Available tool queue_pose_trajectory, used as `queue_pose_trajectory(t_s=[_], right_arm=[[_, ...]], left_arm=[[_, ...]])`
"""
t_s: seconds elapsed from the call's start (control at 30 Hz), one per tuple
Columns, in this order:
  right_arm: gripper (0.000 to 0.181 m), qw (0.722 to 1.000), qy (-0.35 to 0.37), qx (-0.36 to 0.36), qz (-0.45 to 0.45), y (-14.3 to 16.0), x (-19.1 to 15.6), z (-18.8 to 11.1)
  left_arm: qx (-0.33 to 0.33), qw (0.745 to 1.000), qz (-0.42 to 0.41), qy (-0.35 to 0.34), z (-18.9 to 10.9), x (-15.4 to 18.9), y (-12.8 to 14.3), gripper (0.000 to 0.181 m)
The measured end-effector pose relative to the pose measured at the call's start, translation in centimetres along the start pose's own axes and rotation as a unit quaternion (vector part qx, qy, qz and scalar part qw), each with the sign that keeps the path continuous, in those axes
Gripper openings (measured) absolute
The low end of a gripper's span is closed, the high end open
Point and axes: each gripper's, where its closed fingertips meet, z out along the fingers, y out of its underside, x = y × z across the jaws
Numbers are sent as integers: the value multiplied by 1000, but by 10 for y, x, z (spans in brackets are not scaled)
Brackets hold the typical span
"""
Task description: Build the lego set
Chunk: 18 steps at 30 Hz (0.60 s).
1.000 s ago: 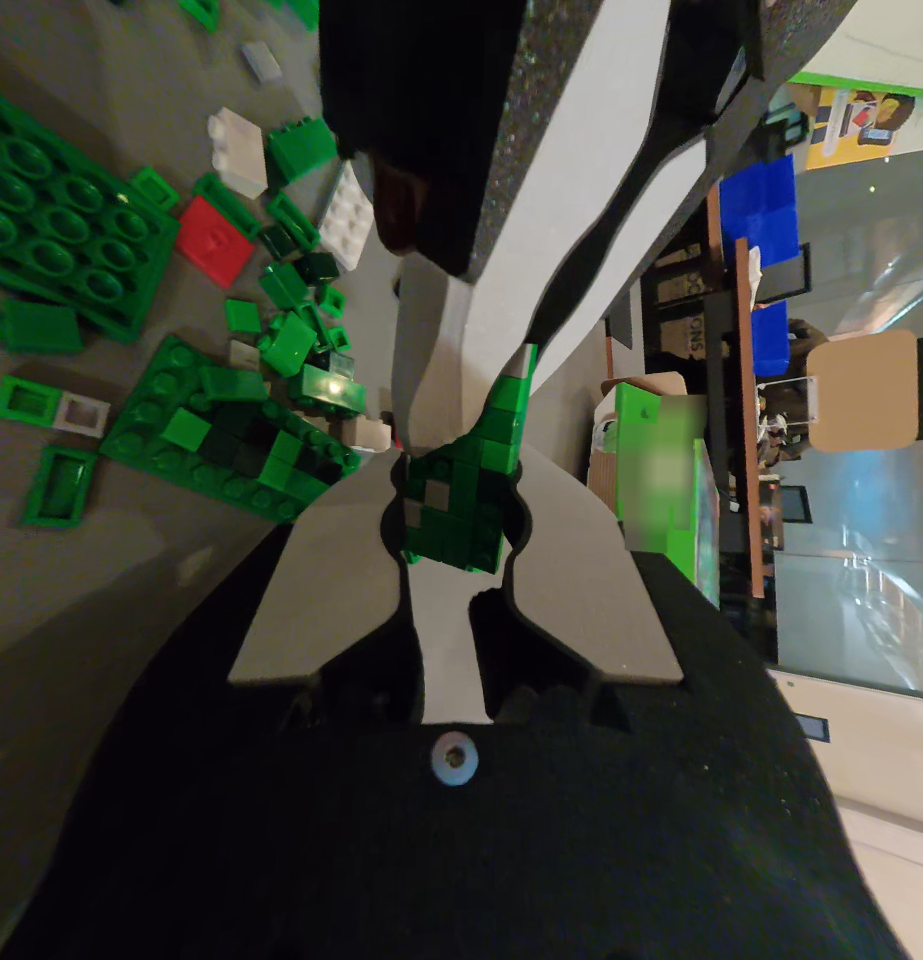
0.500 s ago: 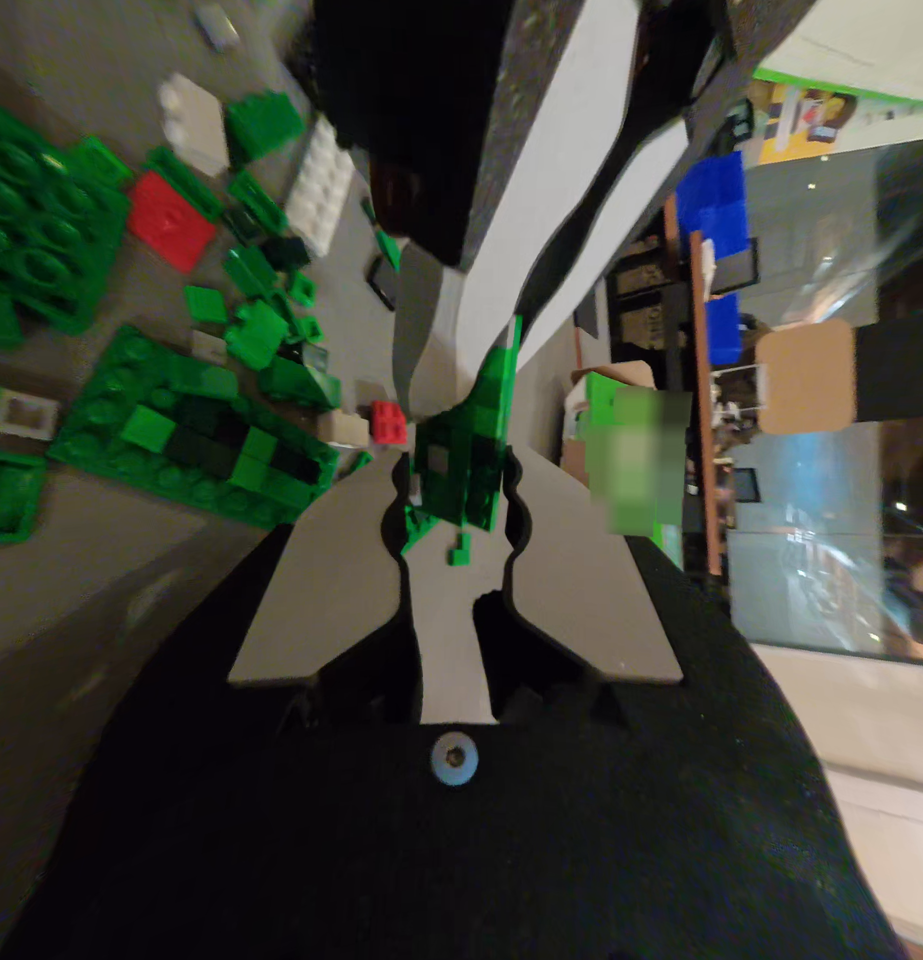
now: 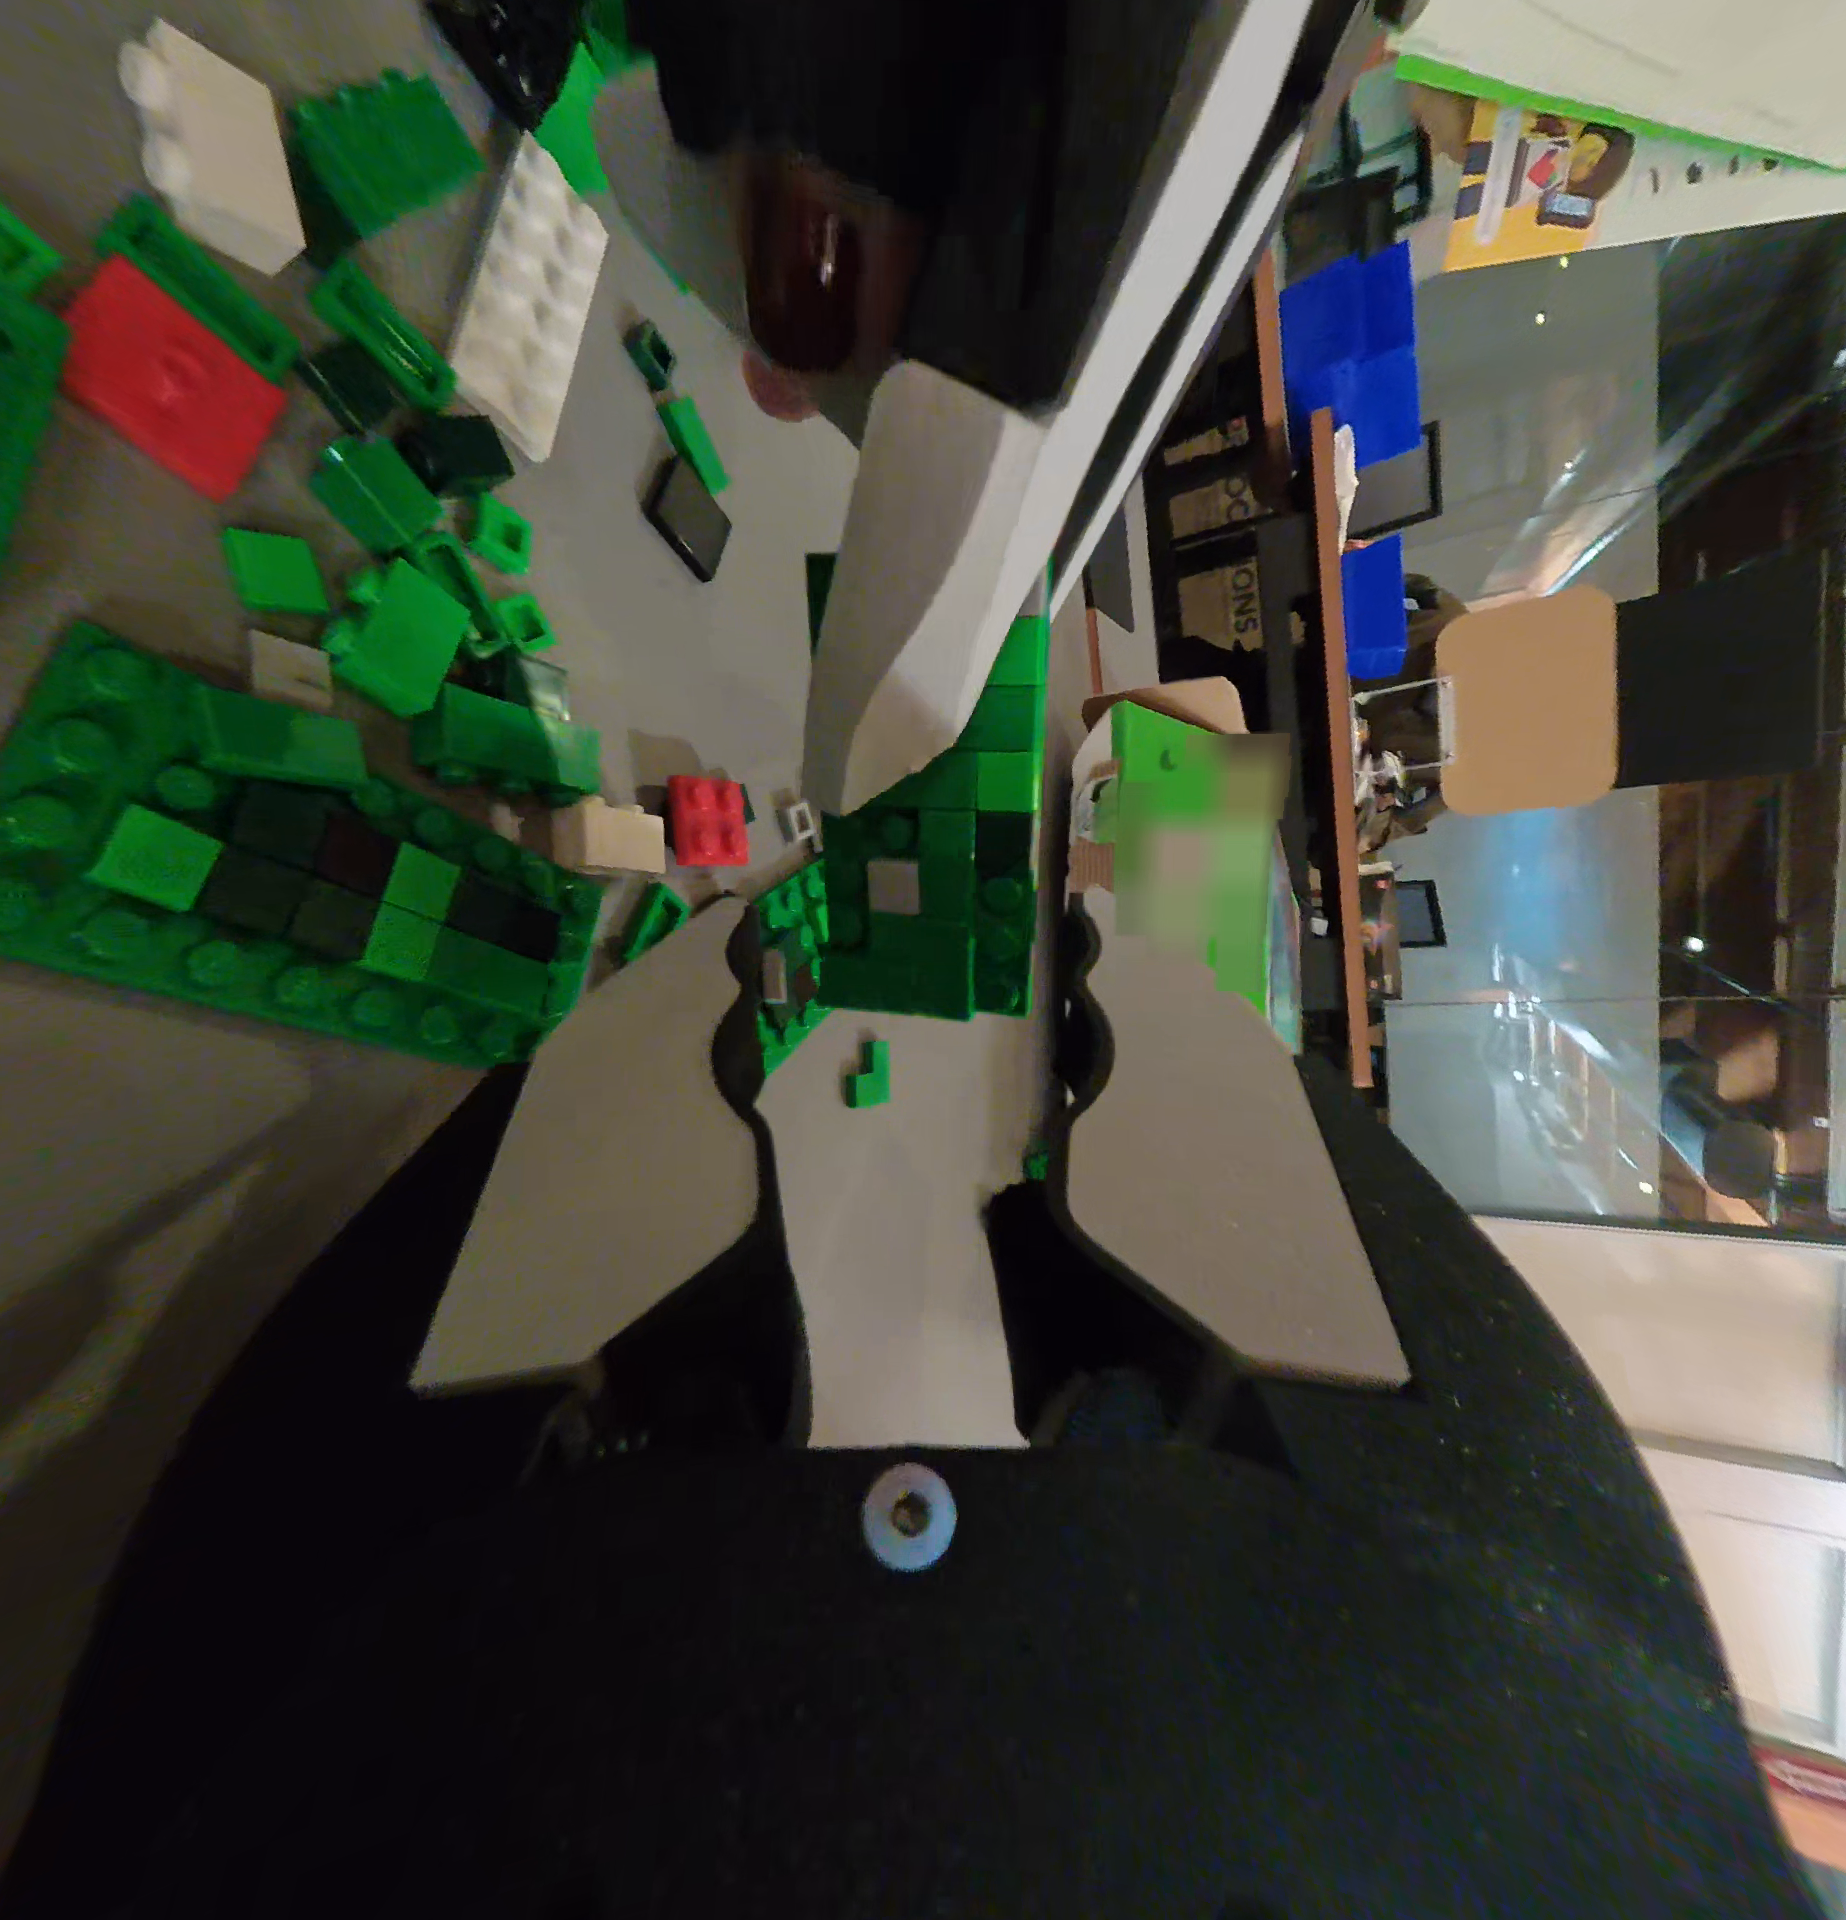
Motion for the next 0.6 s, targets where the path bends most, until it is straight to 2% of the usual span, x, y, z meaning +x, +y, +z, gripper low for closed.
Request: queue_pose_trajectory(t_s=[0.1, 0.23, 0.4, 0.6], right_arm=[[35, 999, 17, -14, -27, 2, 2, 2], [35, 1000, -21, -6, -17, 1, -5, 0], [32, 997, -81, 0, -2, 2, -21, -3], [31, 997, -79, -8, 2, 4, -19, -7]], left_arm=[[1, 1000, -4, 17, 1, 5, 0, 6], [-18, 999, 32, 5, 1, 5, 4, 6], [-77, 983, 149, -74, 4, -2, 13, 6], [-89, 963, 225, -123, 2, -9, 11, 6]])
